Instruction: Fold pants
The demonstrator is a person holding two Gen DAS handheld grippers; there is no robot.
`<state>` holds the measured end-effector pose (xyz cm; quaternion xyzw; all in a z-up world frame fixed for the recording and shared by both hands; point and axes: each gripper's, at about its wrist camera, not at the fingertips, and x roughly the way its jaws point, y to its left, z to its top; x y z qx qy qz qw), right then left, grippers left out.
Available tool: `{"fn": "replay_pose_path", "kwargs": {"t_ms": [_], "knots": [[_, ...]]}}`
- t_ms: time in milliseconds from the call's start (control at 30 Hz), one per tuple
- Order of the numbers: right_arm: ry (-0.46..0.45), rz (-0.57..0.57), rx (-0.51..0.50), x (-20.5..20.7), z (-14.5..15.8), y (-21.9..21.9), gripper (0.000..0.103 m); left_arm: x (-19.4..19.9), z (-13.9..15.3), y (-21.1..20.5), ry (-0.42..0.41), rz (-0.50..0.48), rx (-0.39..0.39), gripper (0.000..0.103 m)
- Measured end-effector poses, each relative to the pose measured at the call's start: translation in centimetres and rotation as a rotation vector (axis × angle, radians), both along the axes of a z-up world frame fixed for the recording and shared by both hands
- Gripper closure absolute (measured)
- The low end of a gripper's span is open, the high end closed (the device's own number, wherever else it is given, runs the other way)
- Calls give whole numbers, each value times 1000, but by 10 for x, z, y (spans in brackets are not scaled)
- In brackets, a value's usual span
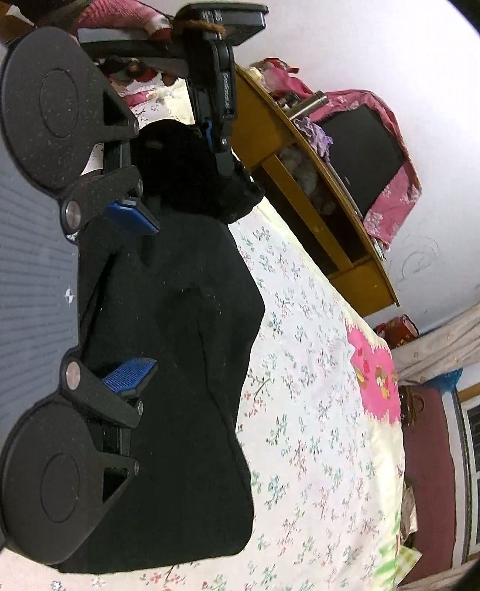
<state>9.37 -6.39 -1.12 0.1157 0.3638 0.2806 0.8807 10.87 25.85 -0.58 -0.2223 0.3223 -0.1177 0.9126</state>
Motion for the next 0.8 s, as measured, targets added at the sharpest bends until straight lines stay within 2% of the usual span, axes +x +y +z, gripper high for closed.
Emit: {"fn": "replay_pose_path", "kwargs": {"t_ms": [67, 100, 267, 367, 467, 533, 633, 667, 700, 800], "knots": [[15, 45, 41, 8, 2, 19, 34, -7, 2, 10, -14, 34, 45, 70], [18, 67, 48, 11, 3, 28, 34, -13, 3, 20, -32, 38, 30, 70], [55, 162, 92, 37, 2, 88, 31, -31, 0, 74, -106, 135, -125, 49], [83, 186, 109, 57, -2, 113, 30, -27, -12, 96, -87, 160, -166, 48], [139, 204, 129, 73, -9, 129, 30, -21, -25, 104, -63, 123, -171, 48], [149, 213, 126, 78, -11, 139, 30, -24, -25, 103, -65, -4, -130, 48], [160, 231, 116, 82, -11, 145, 29, -37, -17, 94, -53, -171, 59, 46], [170, 231, 123, 84, -12, 145, 29, -43, -16, 88, -49, -190, 137, 46], [183, 229, 135, 87, -14, 144, 29, -43, -17, 85, -46, -202, 170, 46], [217, 208, 168, 94, -15, 144, 29, -38, -20, 76, -65, -236, 154, 45]]}}
